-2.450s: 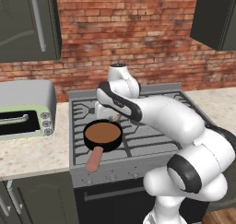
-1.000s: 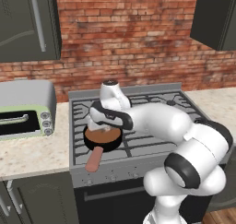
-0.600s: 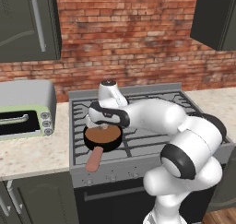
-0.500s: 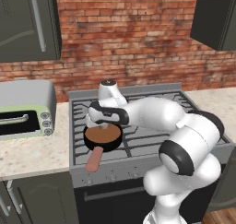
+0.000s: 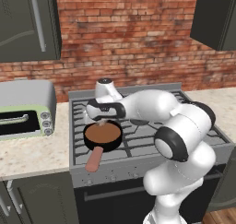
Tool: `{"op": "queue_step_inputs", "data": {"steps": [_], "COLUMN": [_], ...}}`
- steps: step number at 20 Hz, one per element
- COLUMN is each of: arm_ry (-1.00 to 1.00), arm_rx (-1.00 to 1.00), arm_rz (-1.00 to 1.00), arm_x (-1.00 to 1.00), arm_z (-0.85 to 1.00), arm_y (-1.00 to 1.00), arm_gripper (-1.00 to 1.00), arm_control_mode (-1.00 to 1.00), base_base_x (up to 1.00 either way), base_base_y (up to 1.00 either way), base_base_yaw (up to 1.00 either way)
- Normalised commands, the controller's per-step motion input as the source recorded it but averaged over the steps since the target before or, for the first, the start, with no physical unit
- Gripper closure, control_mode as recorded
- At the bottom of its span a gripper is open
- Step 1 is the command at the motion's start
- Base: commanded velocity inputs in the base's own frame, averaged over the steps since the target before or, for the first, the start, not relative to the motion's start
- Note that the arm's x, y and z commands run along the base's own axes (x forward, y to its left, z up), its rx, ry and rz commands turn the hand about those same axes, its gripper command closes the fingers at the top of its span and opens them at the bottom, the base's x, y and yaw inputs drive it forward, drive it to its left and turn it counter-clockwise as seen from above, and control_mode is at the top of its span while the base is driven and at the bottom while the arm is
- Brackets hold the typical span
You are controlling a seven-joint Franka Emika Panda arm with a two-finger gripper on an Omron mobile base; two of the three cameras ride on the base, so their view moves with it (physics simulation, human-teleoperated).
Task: Pick up the sugar cube(s) and place them in the saucepan with hot chocolate.
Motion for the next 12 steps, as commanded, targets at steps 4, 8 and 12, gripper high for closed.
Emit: {"op": "queue_step_inputs", "data": {"steps": [4,8,12], "arm_ry": [-0.03,-0.01,-0.01], "arm_rx": [0.00,0.00,0.00], "arm_rz": [0.00,0.00,0.00], "arm_x": [0.07,-0.21,-0.11], "arm_z": [-0.08,-0.18,-0.15], "arm_y": [0.13,0.00,0.00], "arm_gripper": [1.00,1.00,1.00], "arm_control_mode": [-1.00,-1.00,-1.00], "base_base_x": [0.00,0.00,0.00], "base_base_y": [0.00,0.00,0.00], "base_base_yaw": [0.00,0.00,0.00]}}
